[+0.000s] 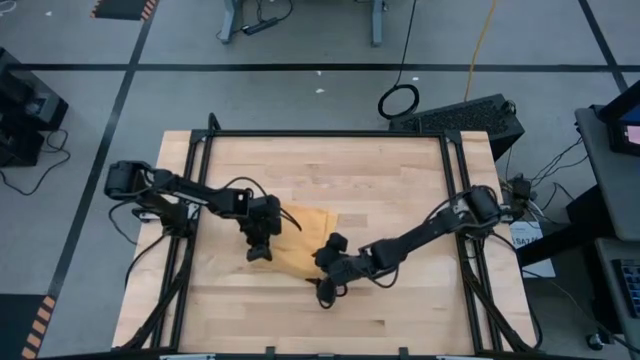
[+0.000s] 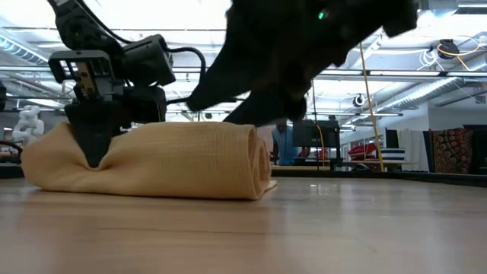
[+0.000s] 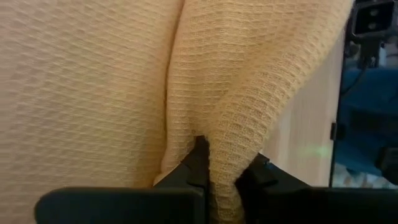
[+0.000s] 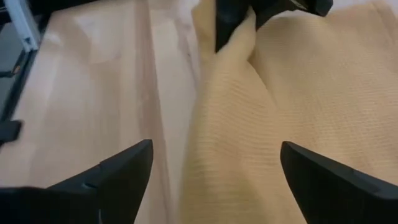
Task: Roll towel
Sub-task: Roll the yellow towel
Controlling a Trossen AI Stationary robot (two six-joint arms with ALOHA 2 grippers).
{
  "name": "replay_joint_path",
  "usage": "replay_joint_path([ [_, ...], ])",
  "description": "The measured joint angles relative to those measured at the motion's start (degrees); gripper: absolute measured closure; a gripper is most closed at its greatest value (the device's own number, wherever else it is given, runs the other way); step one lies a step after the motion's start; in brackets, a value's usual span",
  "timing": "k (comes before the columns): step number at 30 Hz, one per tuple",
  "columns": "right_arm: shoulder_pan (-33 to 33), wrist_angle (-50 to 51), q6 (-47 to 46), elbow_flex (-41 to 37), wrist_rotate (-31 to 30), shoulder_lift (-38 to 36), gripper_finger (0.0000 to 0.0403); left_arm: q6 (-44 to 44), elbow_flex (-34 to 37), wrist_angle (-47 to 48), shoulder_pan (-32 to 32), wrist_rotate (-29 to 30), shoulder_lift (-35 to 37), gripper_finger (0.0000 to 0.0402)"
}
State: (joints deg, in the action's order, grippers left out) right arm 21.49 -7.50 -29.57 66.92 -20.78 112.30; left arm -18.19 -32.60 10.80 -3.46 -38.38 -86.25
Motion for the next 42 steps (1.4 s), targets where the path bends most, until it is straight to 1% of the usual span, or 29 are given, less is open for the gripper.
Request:
replay_joint_path([
  [3,-0.5,-2.2,0.1,0.0,0.0,2.3,0.0062,1.0,0.0,-0.2,0.0,-2.5,-0.7,0.0360],
  [9,-1.5,-3.9,-2.8,0.0,0.1,6.1,0.0062,1.0,0.0,-0.8,0.0,-2.5,-0.9,0.0359],
  [14,-2.4,-5.3,-4.1,0.1,2.2,8.5,0.0064,1.0,0.0,-1.4,0.1,-2.5,-0.9,0.0359],
  [16,-2.8,-5.7,-5.0,0.1,2.7,9.1,0.0072,1.0,0.0,-1.4,0.1,-2.2,-0.9,0.0359],
  [18,-2.8,-5.9,-5.9,0.2,2.6,9.5,0.0091,0.9,0.0,-1.4,0.1,-2.1,-0.9,0.0359],
  [20,-2.8,-5.8,-6.2,0.2,2.3,9.5,0.0122,0.2,0.0,-1.3,0.1,-2.1,-0.9,0.0359],
  [23,-3.1,-5.6,-6.5,0.2,2.4,9.5,0.0182,-2.1,0.0,-1.3,0.1,-2.4,-0.9,0.0356],
  [25,-3.2,-5.5,-7.4,0.2,2.7,9.6,0.0226,-2.3,0.0,-0.9,0.1,-2.9,-0.5,0.0345],
  [27,-3.2,-5.4,-8.2,0.2,2.7,9.6,0.0269,-2.3,0.0,-0.5,0.0,-3.1,0.5,0.0325],
  [30,-3.2,-5.5,-9.7,0.2,3.1,9.6,0.0328,-2.3,-0.1,1.7,-0.4,-3.2,3.0,0.0283],
  [33,-3.2,-5.6,-11.1,0.1,3.4,9.6,0.0373,-2.4,-0.1,4.5,-1.8,-3.3,6.8,0.0235],
  [35,-3.2,-5.7,-12.1,0.1,4.1,9.6,0.0389,-2.3,-0.2,7.2,-3.0,-3.2,10.3,0.0207],
  [38,-3.5,-5.7,-14.1,0.1,5.1,9.6,0.0387,-0.9,-0.9,11.3,-4.8,-2.7,16.0,0.0178],
  [42,-4.6,-6.0,-17.8,0.1,7.8,9.6,0.0371,0.5,-1.6,12.1,-5.2,-0.9,24.5,0.0167],
])
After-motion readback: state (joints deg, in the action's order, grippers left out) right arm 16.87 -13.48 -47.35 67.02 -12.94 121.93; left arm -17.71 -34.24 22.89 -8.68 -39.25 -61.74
